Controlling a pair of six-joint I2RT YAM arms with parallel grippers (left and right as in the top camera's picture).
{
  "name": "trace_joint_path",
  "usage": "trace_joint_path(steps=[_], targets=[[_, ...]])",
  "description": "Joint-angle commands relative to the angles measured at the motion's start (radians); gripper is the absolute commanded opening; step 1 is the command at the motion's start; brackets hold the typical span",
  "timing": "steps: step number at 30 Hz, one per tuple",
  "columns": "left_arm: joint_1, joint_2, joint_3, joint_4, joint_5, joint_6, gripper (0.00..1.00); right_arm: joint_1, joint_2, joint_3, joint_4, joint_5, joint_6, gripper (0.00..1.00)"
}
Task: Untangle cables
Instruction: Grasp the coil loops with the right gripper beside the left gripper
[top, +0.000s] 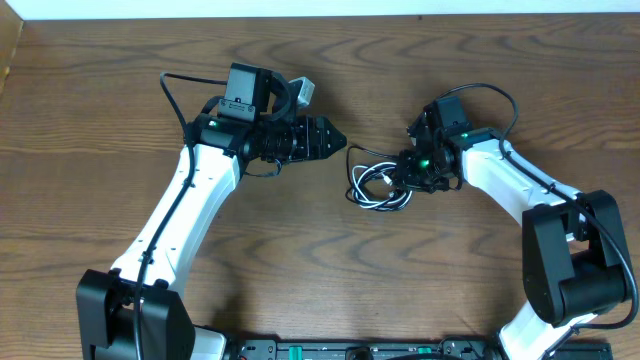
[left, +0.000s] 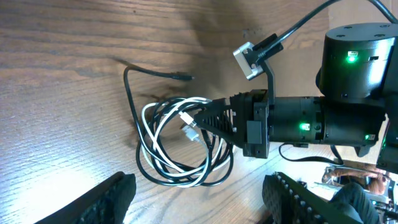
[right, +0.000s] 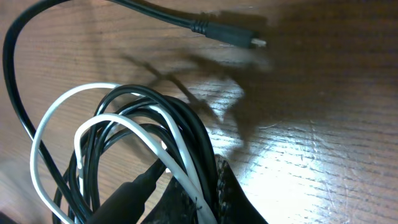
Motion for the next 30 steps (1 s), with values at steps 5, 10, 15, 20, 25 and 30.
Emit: trace_joint_path(steps=[5, 10, 15, 20, 25, 30], targets=[[-0.036, -0.018, 0.010, -0.011, -0.018, 0.031, 0.72, -0.019, -0.184, 0.011, 0.043, -0.040, -0.130, 0.01], [-0.045, -0.016, 0.010, -0.011, -0.017, 0.044, 0.72, -0.045, -0.344, 0.011, 0.092, -0.076, -0.171, 0.01], [-0.045, -0.015, 0.010, 0.003, -0.018, 0.044, 0.78, -0.052, -0.428, 0.011, 0.109, -0.043, -0.201, 0.01], [-0.045, -0.007, 0.010, 0.014, -0.018, 0.043, 0.83, -0.027, -0.432, 0.010, 0.101, 0.089, -0.157, 0.01], [-0.045, 0.023, 0.010, 0.022, -0.018, -0.006, 0.84, 0.019, -0.432, 0.009, 0.098, 0.282, -0.089, 0.01], [-0.047, 0.063, 0.010, 0.047, -0.018, -0.078, 0.85, 0.076, -0.432, 0.009, 0.084, 0.437, -0.060, 0.01]])
